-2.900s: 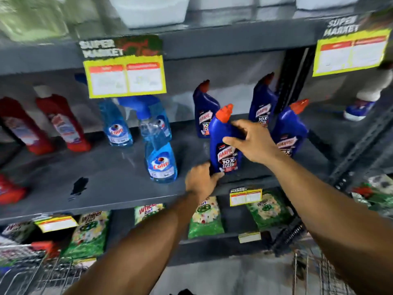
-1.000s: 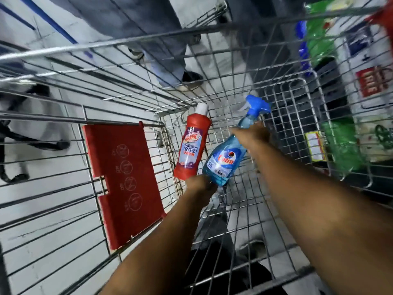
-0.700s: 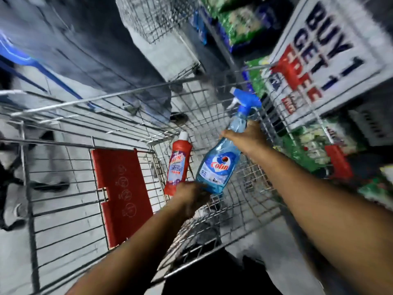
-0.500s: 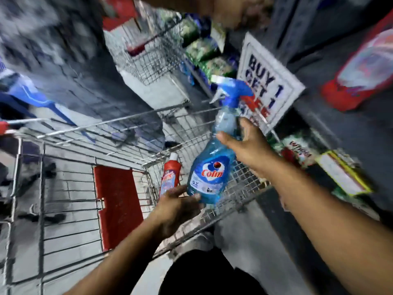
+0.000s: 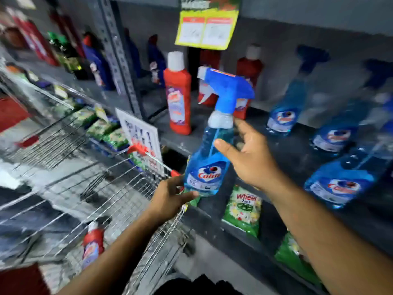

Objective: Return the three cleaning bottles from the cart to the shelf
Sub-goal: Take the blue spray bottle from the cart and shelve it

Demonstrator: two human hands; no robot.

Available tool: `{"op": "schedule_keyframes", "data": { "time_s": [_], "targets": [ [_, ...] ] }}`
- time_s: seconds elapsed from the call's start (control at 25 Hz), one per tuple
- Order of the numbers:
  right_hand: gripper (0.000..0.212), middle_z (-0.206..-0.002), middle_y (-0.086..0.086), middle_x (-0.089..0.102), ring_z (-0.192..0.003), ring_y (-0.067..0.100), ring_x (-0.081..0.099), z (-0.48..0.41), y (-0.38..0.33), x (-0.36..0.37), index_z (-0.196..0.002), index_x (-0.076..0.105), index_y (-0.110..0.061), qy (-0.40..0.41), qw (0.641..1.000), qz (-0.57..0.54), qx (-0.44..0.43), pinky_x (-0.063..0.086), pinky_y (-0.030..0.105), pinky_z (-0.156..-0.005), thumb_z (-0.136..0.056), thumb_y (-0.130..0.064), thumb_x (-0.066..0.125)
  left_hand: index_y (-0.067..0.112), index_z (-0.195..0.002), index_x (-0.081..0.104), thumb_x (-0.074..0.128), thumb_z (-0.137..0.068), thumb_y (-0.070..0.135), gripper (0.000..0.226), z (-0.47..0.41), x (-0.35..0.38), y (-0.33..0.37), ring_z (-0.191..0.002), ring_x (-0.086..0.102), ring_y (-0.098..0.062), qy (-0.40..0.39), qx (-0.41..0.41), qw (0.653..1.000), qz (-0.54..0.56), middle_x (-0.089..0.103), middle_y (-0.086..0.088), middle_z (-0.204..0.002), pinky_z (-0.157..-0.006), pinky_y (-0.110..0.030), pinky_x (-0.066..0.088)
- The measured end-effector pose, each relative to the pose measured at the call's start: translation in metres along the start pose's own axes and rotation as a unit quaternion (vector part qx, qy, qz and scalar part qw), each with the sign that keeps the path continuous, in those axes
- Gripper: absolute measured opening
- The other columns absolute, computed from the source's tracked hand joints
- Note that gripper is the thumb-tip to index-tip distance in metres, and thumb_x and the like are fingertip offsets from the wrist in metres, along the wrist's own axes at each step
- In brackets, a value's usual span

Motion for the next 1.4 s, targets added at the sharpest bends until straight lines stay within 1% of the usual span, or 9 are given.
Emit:
{"op": "schedule_keyframes", "data": {
  "time_s": [0.12, 0.24, 0.6, 0.8, 1.0, 1.12, 1.2, 1.32, 1.4],
  "targets": [
    [0.044, -0.101, -0.017, 0.067, -0.09, 0.0, 0.063, -0.002, -0.002, -0.053, -0.123, 0.057, -0.026, 0.091, 0.994, 0.054, -0.008, 0.053, 0.029, -0.089, -0.08, -0.018, 0.066, 0.022, -0.094, 0.072, 0.072, -0.06, 0.046, 0.042, -0.058, 0.044, 0.016, -0.089, 0.067, -0.013, -0.008, 0.066, 0.99, -0.123, 0.076, -0.002, -0.092, -0.086, -0.039, 0.054],
    [0.047, -0.11, -0.008, 0.069, -0.104, 0.015, 0.065, -0.005, 0.011, -0.092, -0.124, 0.056, -0.032, 0.16, 0.982, 0.099, 0.019, 0.051, 0.045, -0.097, -0.078, -0.031, 0.063, 0.027, -0.1, 0.068, 0.047, -0.057, 0.077, 0.07, -0.101, 0.084, 0.03, -0.108, 0.054, -0.026, -0.019, 0.113, 0.929, -0.352, 0.066, -0.003, -0.109, -0.094, -0.039, 0.044],
    [0.069, -0.138, -0.004, 0.058, -0.123, 0.014, 0.057, -0.006, 0.053, -0.11, -0.144, 0.036, -0.03, 0.177, 0.969, 0.16, 0.063, 0.046, 0.045, -0.104, -0.08, -0.044, 0.056, 0.023, -0.113, 0.06, 0.059, -0.073, 0.06, 0.055, -0.132, 0.127, 0.033, -0.12, 0.038, -0.034, -0.036, 0.114, 0.893, -0.434, 0.047, -0.01, -0.129, -0.1, -0.045, 0.037],
    [0.07, -0.138, -0.012, 0.054, -0.126, 0.008, 0.053, 0.0, 0.062, -0.113, -0.149, 0.02, -0.034, 0.142, 0.974, 0.145, 0.102, 0.041, 0.036, -0.108, -0.089, -0.034, 0.057, 0.023, -0.11, 0.061, 0.059, -0.075, 0.036, 0.038, -0.129, 0.125, 0.034, -0.108, 0.054, -0.031, -0.043, 0.156, 0.93, -0.33, 0.062, -0.008, -0.114, -0.09, -0.04, 0.049],
    [0.061, -0.124, -0.011, 0.062, -0.12, 0.015, 0.059, 0.023, 0.086, -0.106, -0.142, 0.034, -0.027, 0.124, 0.965, 0.155, 0.172, 0.045, 0.04, -0.105, -0.087, -0.032, 0.061, 0.015, -0.102, 0.062, 0.039, -0.068, 0.007, 0.042, -0.124, 0.121, 0.031, -0.096, 0.066, -0.023, -0.08, 0.146, 0.973, -0.16, 0.073, -0.006, -0.103, -0.083, -0.031, 0.055],
    [0.078, -0.144, 0.012, 0.045, -0.134, 0.02, 0.041, 0.038, 0.081, -0.089, -0.146, 0.026, -0.012, 0.264, 0.926, 0.254, 0.093, 0.029, 0.027, -0.112, -0.083, -0.035, 0.066, 0.008, -0.114, 0.06, 0.045, -0.077, 0.003, 0.04, -0.11, 0.108, 0.027, -0.111, 0.059, -0.026, -0.04, 0.149, 0.976, -0.151, 0.065, -0.013, -0.119, -0.094, -0.028, 0.047],
    [0.066, -0.135, 0.018, 0.046, -0.126, 0.026, 0.043, 0.049, 0.077, -0.063, -0.139, 0.038, -0.004, 0.299, 0.903, 0.307, -0.035, 0.028, 0.02, -0.11, -0.083, -0.027, 0.067, 0.003, -0.124, 0.056, 0.047, -0.081, 0.009, 0.044, -0.098, 0.079, 0.01, -0.118, 0.055, -0.03, 0.035, 0.163, 0.973, -0.16, 0.06, -0.017, -0.126, -0.104, -0.034, 0.042],
    [0.047, -0.126, 0.012, 0.048, -0.116, 0.033, 0.052, 0.045, 0.085, -0.008, -0.125, 0.052, -0.007, 0.199, 0.914, 0.303, -0.184, 0.044, 0.043, -0.102, -0.083, -0.021, 0.066, 0.002, -0.123, 0.056, 0.048, -0.083, 0.012, 0.042, -0.068, 0.005, -0.038, -0.117, 0.054, -0.03, 0.147, 0.127, 0.963, -0.186, 0.06, -0.019, -0.125, -0.104, -0.034, 0.04],
    [0.039, -0.12, 0.014, 0.054, -0.112, 0.03, 0.054, 0.032, 0.09, 0.042, -0.119, 0.058, -0.008, 0.106, 0.93, 0.282, -0.21, 0.044, 0.042, -0.099, -0.084, -0.02, 0.065, 0.001, -0.124, 0.055, 0.05, -0.085, 0.008, 0.04, -0.036, -0.055, -0.08, -0.119, 0.053, -0.031, 0.217, 0.02, 0.956, -0.194, 0.057, -0.021, -0.128, -0.104, -0.029, 0.035]
  ]
}}
Point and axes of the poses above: each hand's wrist, its own z-axis away from the middle knuckle, its own x-axis out of the palm, y = z × x, the point moved 1 cm from there along -z, towards the middle knuckle
